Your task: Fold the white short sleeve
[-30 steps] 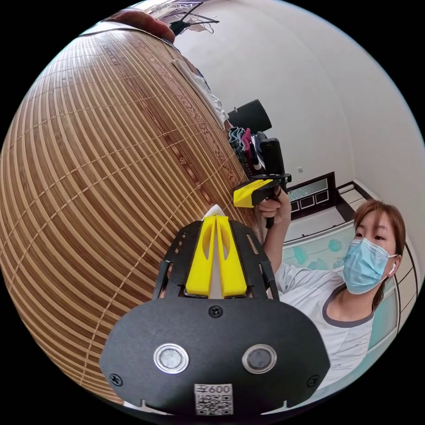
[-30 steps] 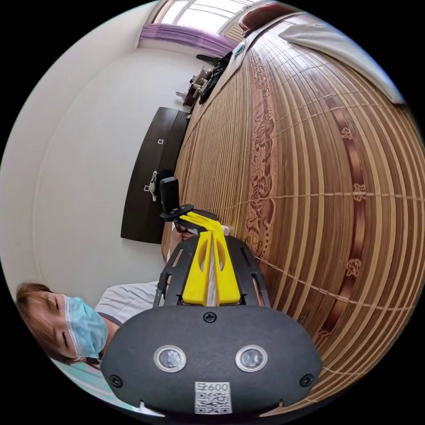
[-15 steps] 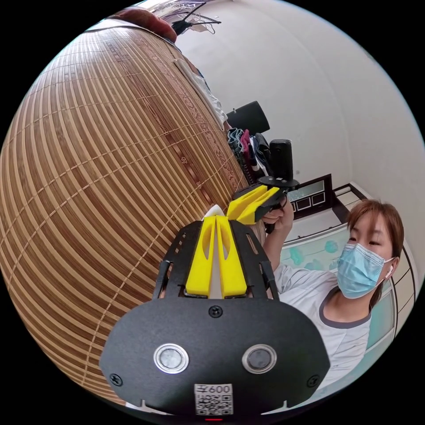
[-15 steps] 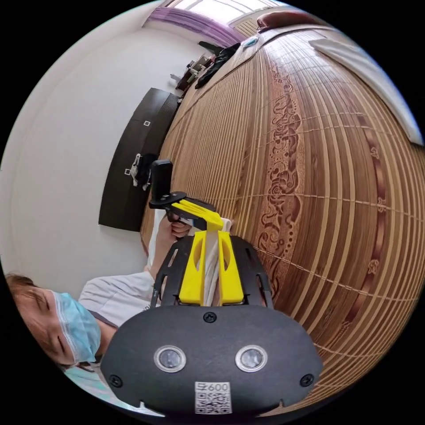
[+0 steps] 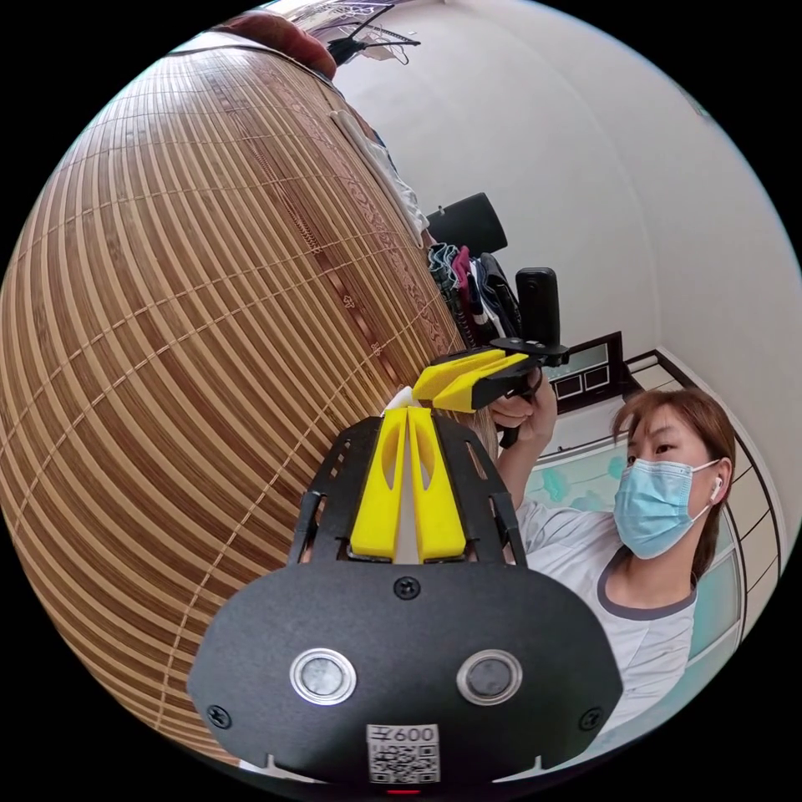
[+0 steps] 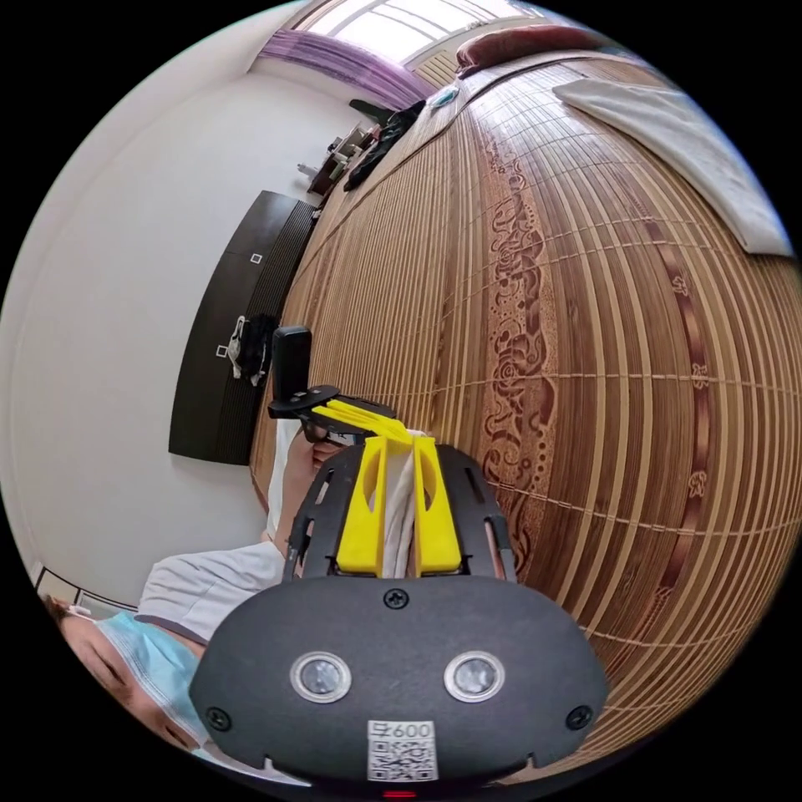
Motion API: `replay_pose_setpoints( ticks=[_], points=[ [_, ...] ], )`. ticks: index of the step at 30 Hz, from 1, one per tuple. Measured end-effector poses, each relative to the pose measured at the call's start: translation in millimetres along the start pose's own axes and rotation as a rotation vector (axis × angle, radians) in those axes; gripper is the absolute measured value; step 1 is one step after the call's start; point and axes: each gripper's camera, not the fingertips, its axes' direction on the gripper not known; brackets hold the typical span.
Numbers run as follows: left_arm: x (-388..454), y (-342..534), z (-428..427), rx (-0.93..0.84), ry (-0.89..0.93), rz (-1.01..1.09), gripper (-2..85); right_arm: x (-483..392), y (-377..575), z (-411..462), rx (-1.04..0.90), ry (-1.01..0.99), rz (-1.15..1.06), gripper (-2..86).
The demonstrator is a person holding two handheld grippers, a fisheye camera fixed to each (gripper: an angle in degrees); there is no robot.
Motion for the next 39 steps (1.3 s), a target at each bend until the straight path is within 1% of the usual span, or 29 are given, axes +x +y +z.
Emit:
replay_pose_setpoints(
  ticks=[5,9,16,20,24,29,32,39],
  points=[
    [-11.2,0.1,0.8,0.001,0.004,-0.002,0.0,-18.8,2.9,7.1,-0.009,0.132,-0.004,-0.7],
    [-18.6,0.2,0.7,0.002,0.008,-0.003,0.0,-25.8,8.3,3.6,-0.008,0.094,-0.053,-0.5],
    [-31.3,0.2,-0.3,0.002,0.011,-0.008,0.1,-35.9,14.0,4.4,0.026,0.151,-0.023,-0.6],
    [-37.0,0.2,-1.5,0.002,0.01,-0.008,0.1,-33.5,15.1,7.3,0.018,0.119,0.004,-0.7],
    [-42.7,0.0,-3.2,0.002,0.013,-0.011,0.1,-49.6,17.2,13.6,0.014,0.214,-0.017,-0.7],
    [-47.7,-0.1,-5.9,0.002,0.015,-0.01,0.1,-57.4,19.6,16.6,-0.007,0.218,-0.03,-0.8],
    [-50.3,-0.4,-7.6,0.002,0.014,-0.011,0.2,-57.3,20.1,16.5,-0.009,0.254,-0.028,-0.8],
    [-56.6,-0.8,-13.2,0.007,0.022,-0.016,0.1,-34.0,18.4,5.6,-0.013,0.122,-0.004,-0.9]
  ],
)
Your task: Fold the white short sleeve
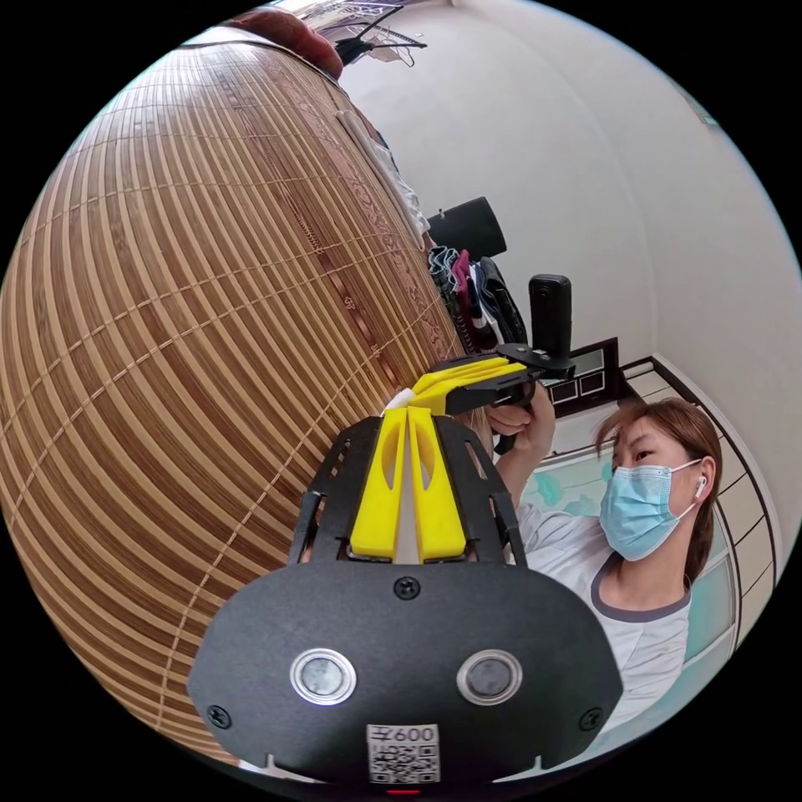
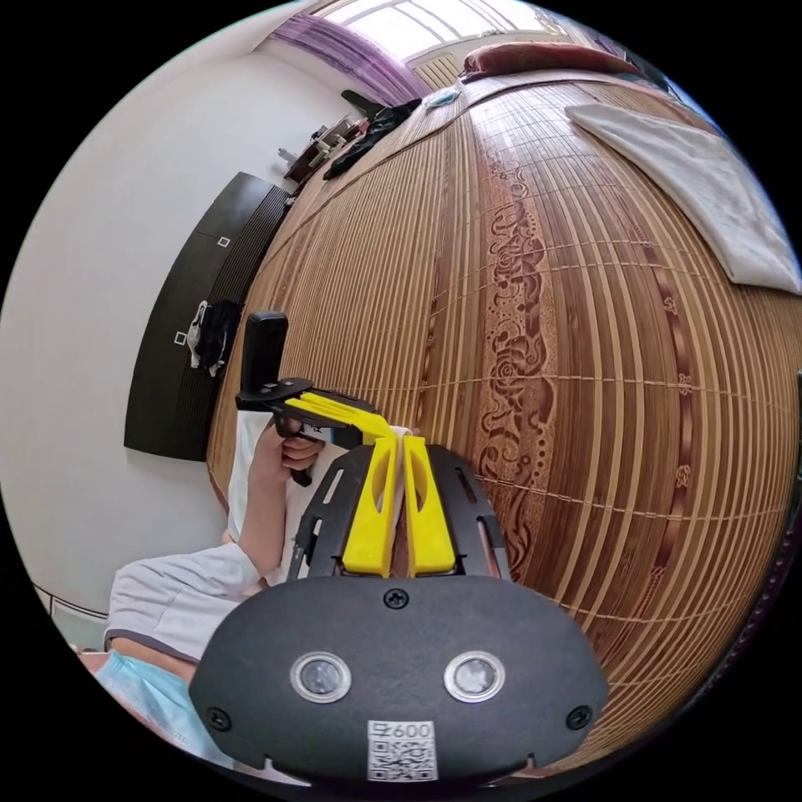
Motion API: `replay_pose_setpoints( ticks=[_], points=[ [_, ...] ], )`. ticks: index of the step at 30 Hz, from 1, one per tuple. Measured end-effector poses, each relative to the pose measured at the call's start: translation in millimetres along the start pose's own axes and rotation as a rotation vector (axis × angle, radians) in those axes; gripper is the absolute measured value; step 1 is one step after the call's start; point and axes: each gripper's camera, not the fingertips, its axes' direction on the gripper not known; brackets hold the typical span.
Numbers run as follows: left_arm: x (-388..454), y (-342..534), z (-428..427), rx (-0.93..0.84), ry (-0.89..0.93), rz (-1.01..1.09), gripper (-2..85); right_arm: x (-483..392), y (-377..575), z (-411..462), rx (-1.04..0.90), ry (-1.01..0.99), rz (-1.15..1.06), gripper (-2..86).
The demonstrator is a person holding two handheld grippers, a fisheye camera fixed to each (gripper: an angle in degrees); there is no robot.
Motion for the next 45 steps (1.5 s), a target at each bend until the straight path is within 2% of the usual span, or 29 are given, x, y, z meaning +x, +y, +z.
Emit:
replay_pose_setpoints(
  ticks=[16,20,26,31,37,45],
  points=[
    [-7.1,-3.0,-15.1,-0.001,0.011,0.003,0.1,-1.8,3.8,-17.6,-0.008,0.063,-0.051,-0.9],
    [-19.7,-1.0,-23.4,0.025,0.075,-0.055,0.2,-1.3,4.6,-23.4,-0.011,0.075,-0.055,-0.9],
    [-13.6,-1.4,-29.5,0.03,0.034,-0.029,0.2,17.4,3.3,-33.2,-0.009,-0.001,-0.027,-0.9],
    [-12.7,-2.6,-27.9,-0.025,0.125,0.018,0.1,23.0,3.8,-44.1,0.017,-0.014,-0.024,-0.9],
    [7.2,-6.3,-15.7,-0.103,0.009,0.081,0.1,24.6,2.9,-47.7,0.012,0.01,-0.025,-0.9],
    [8.3,-7.0,-19.3,-0.099,0.028,0.077,0.0,22.3,1.7,-56.6,0.013,0.037,-0.056,-0.9]
  ],
)
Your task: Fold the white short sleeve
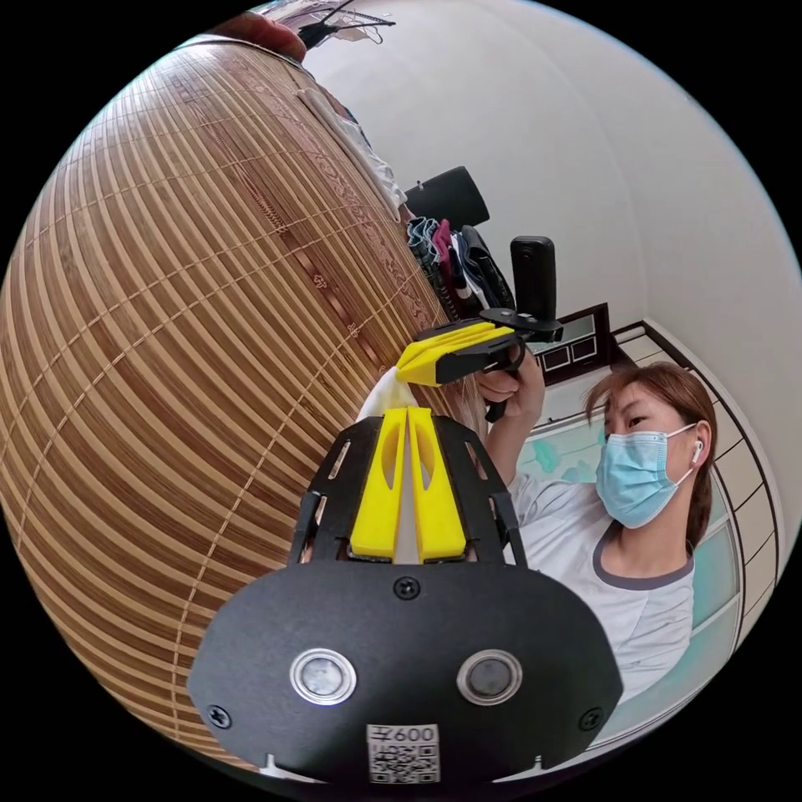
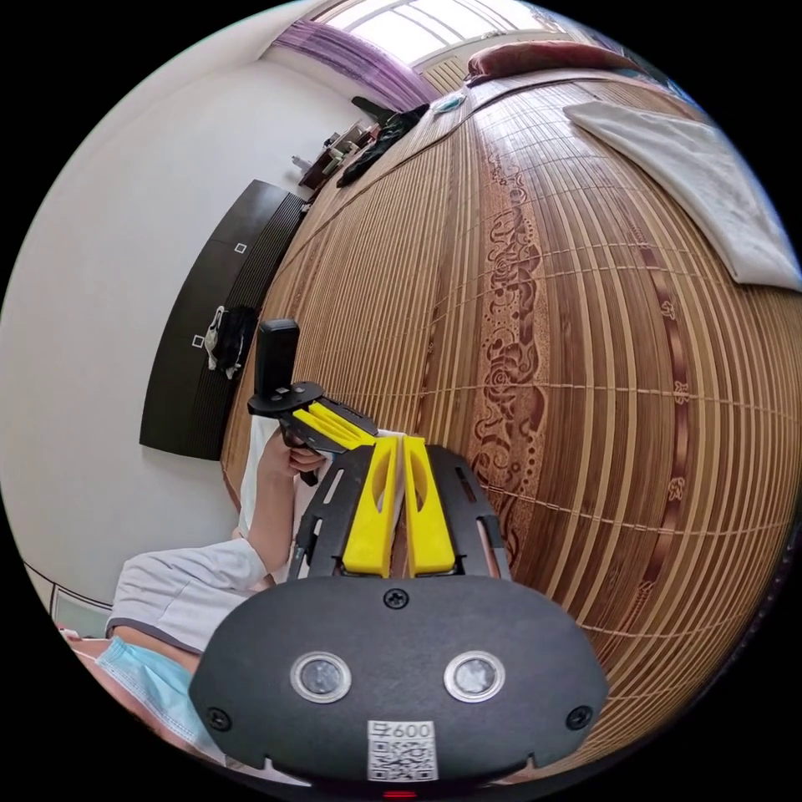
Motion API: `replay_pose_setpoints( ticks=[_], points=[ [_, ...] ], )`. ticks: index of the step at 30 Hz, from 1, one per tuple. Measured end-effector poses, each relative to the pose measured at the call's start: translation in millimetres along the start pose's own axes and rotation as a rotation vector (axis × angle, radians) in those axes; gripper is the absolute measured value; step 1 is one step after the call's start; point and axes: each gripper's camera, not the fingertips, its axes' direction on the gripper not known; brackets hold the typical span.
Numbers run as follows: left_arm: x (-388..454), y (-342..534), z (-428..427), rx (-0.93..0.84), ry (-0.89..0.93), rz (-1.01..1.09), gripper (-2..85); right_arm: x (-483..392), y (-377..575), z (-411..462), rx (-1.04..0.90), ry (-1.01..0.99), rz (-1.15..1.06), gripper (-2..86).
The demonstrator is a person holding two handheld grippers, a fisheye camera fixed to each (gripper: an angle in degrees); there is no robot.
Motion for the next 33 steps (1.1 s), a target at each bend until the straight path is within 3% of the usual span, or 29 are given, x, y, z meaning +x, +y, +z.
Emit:
replay_pose_setpoints(
  ticks=[6,29,33],
  points=[
    [3.0,-1.8,-2.4,0.0,-0.001,-0.004,0.1,-12.8,-1.5,-2.2,-0.006,0.094,-0.046,-0.8],
    [29.1,-8.6,-10.9,0.003,0.0,-0.004,0.2,4.3,-3.5,-13.6,-0.008,0.04,-0.078,-0.8],
    [34.5,-8.9,-10.8,0.003,0.007,-0.013,0.2,-0.4,9.8,-40.8,0.159,0.203,-0.067,-0.9]
  ],
)
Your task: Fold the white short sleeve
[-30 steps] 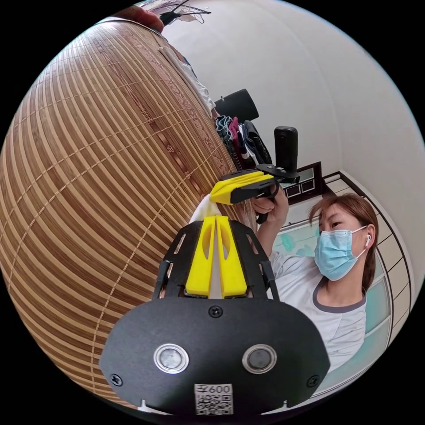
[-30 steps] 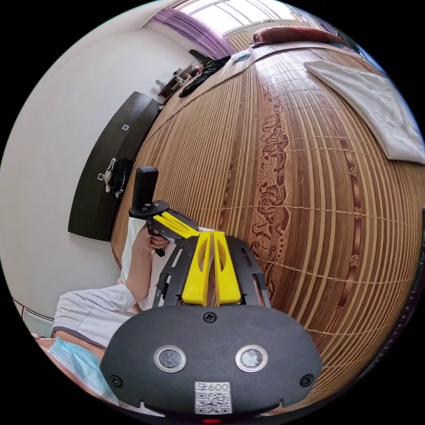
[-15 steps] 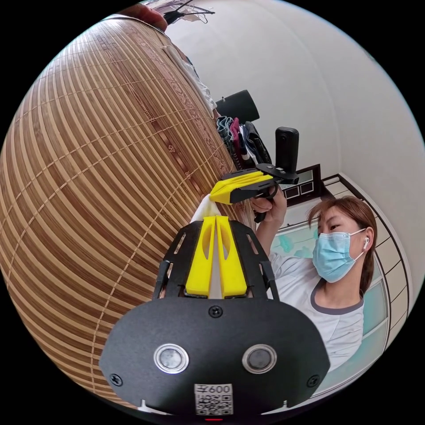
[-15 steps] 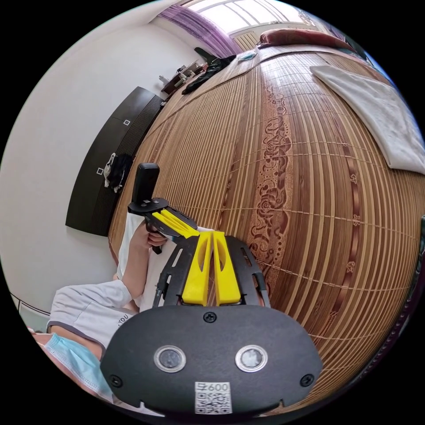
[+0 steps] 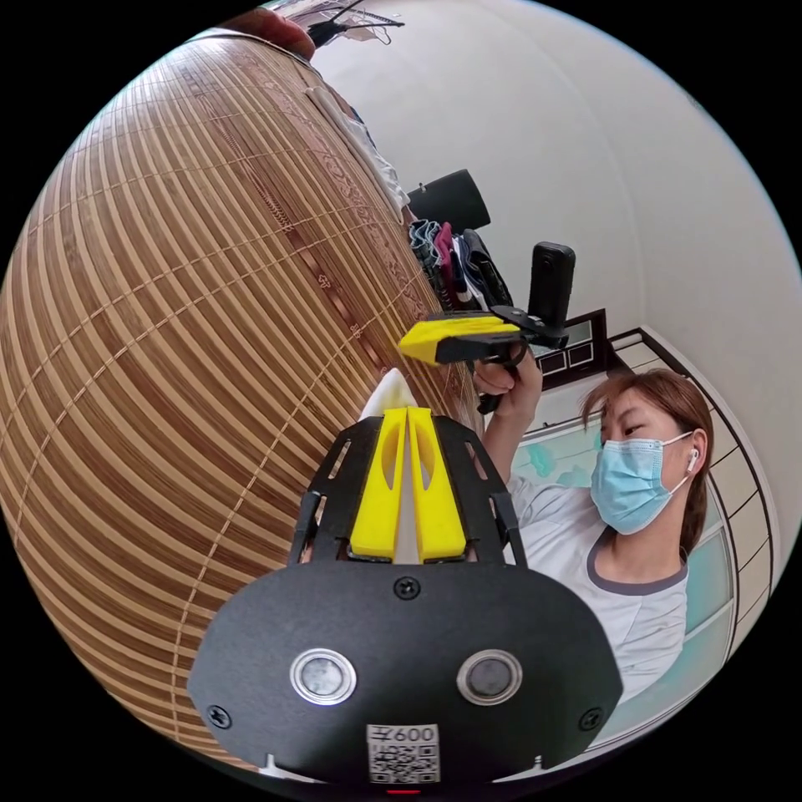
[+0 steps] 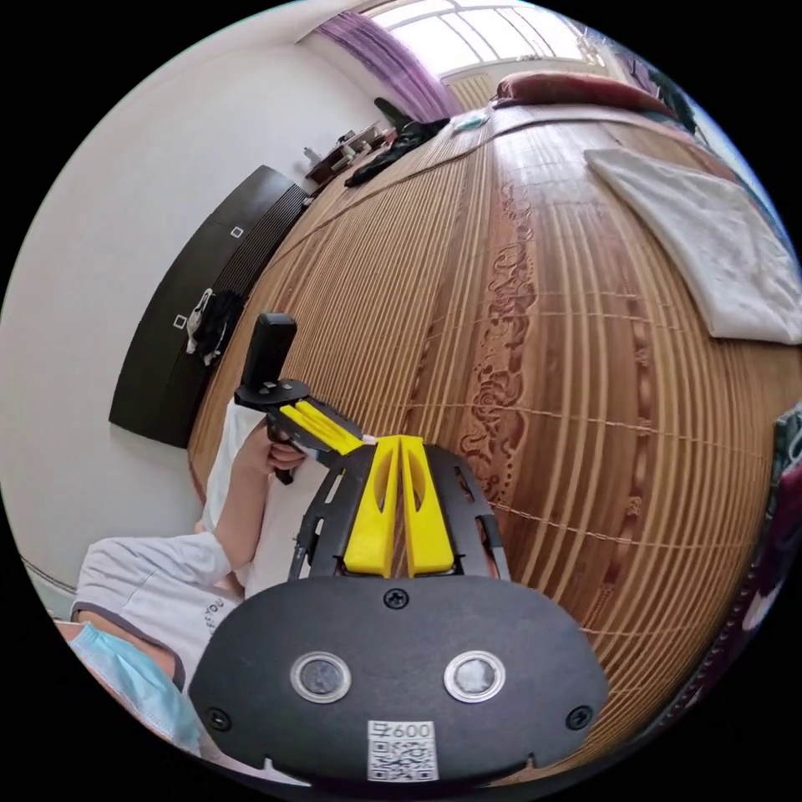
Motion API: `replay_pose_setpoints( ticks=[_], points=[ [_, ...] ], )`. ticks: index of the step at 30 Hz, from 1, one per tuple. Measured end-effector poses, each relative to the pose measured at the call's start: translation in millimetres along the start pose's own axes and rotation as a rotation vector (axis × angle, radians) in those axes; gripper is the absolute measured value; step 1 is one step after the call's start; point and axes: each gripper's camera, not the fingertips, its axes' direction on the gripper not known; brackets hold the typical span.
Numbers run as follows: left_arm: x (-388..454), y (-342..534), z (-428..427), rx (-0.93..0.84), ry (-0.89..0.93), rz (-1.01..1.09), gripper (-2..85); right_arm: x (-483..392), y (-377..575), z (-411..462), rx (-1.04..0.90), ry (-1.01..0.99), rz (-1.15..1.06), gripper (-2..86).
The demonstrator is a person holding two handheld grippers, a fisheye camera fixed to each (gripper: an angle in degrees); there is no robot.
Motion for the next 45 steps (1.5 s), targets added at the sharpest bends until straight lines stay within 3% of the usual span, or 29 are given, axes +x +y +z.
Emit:
replay_pose_setpoints(
  ticks=[2,4,6,10,14,19,21,29,32,35,38,41,43,45],
  points=[
    [5.1,0.0,0.5,0.0,0.002,-0.001,0.1,3.3,3.8,-6.5,0.029,-0.025,0.017,-0.9],
    [9.0,0.1,1.0,0.001,0.005,-0.003,0.1,2.0,1.4,7.8,-0.007,-0.228,0.002,-0.9],
    [13.9,0.3,1.9,0.001,0.004,-0.003,0.0,-8.2,-1.5,31.3,-0.08,-0.297,-0.019,-0.9],
    [26.9,1.4,4.6,0.001,0.001,-0.002,0.0,-29.6,-0.8,56.9,-0.15,-0.117,-0.057,-0.9],
    [43.9,4.5,4.7,0.008,-0.014,-0.005,0.1,-33.3,1.9,67.3,-0.158,-0.122,-0.06,-0.9],
    [54.5,21.2,-8.4,0.076,0.044,-0.152,0.1,-39.6,9.2,81.1,-0.159,-0.11,-0.048,-0.9],
    [71.9,26.1,-12.2,0.061,-0.109,-0.185,0.1,-45.9,12.4,88.8,-0.161,-0.096,-0.054,-0.9],
    [126.7,37.8,9.2,0.05,-0.21,-0.155,0.0,-67.8,30.7,132.1,-0.172,-0.09,-0.078,-0.9],
    [137.1,50.3,15.8,0.074,-0.166,-0.183,0.0,-78.7,41.9,148.8,-0.174,-0.082,-0.079,-0.9],
    [146.7,80.7,20.5,0.218,-0.079,-0.217,0.0,-99.8,56.4,167.2,-0.169,-0.027,-0.07,-0.9],
    [216.3,101.9,26.8,0.185,-0.31,-0.081,-0.1,-122.3,75.4,184.1,-0.14,0.033,-0.038,-0.8],
    [305.5,155.6,-3.0,0.155,-0.806,-0.094,0.0,-136.1,113.0,190.9,-0.035,0.071,0.021,-0.8],
    [362.8,210.5,-29.9,0.191,-0.963,-0.068,0.0,-162.1,169.5,170.3,0.107,0.237,0.09,-0.8],
    [436.2,311.6,-68.5,0.277,-0.912,0.014,0.1,-196.7,226.9,147.5,0.256,0.404,0.093,-0.8]
  ],
)
